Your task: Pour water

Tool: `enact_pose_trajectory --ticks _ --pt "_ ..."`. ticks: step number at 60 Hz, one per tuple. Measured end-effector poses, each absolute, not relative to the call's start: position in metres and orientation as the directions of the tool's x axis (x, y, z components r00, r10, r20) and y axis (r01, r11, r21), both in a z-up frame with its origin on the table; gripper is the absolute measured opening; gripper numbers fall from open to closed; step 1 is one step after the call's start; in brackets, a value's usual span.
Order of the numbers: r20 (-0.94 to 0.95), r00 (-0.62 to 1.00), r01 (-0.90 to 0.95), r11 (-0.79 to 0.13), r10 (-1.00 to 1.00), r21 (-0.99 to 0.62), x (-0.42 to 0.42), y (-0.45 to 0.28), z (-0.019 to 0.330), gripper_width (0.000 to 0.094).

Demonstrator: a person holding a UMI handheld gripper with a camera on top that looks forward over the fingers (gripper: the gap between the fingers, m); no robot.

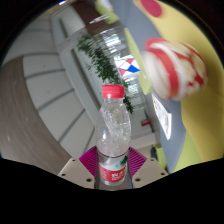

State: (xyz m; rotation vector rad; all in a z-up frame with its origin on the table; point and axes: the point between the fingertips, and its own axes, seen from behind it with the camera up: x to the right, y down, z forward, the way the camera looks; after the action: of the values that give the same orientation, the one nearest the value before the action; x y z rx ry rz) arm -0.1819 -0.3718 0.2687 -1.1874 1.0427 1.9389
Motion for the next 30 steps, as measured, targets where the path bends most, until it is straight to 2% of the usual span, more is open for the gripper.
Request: enact_pose_trajectory --ticks 4,6,8,10,12,18,23,27,29,30 --pt "-0.96 -0.211 -0.868 -0.486 0.183 0.098 -0.178 -0.369 0.282 0.037" --pt "-0.97 -0.092 -0.884 -0.467 0.224 -0.024 -0.182 -0.346 0.302 0.0369" --pt "-0.96 0.03 -0.886 -0.437 0.279 -0.155 -0.166 -0.36 0.314 0.0368" --pt "-0.931 0.168 -0.873 -0.389 0.323 -0.292 -0.166 -0.343 0.332 0.0366" --pt "-0.882 0.288 -0.845 -0.335 0.374 -0.417 -0.146 -0.359 0.345 0.0368" --pt "-0.629 0.644 -0.655 -0.112 0.435 -0.747 -0.117 -0.352 0.379 0.0373" --pt "-0.395 0.825 -0.442 0.027 0.406 -0.897 -0.063 -0.373 0.39 0.0374" --pt "-0.251 0.913 -0.29 0.079 0.322 -0.954 -0.041 -0.348 0.38 0.0375" --pt "-0.182 0.943 -0.214 0.087 0.277 -0.973 -0.008 -0.355 0.373 0.0373" --pt "-0.147 0.958 -0.173 0.086 0.248 -0.981 -0.012 -0.335 0.364 0.0373"
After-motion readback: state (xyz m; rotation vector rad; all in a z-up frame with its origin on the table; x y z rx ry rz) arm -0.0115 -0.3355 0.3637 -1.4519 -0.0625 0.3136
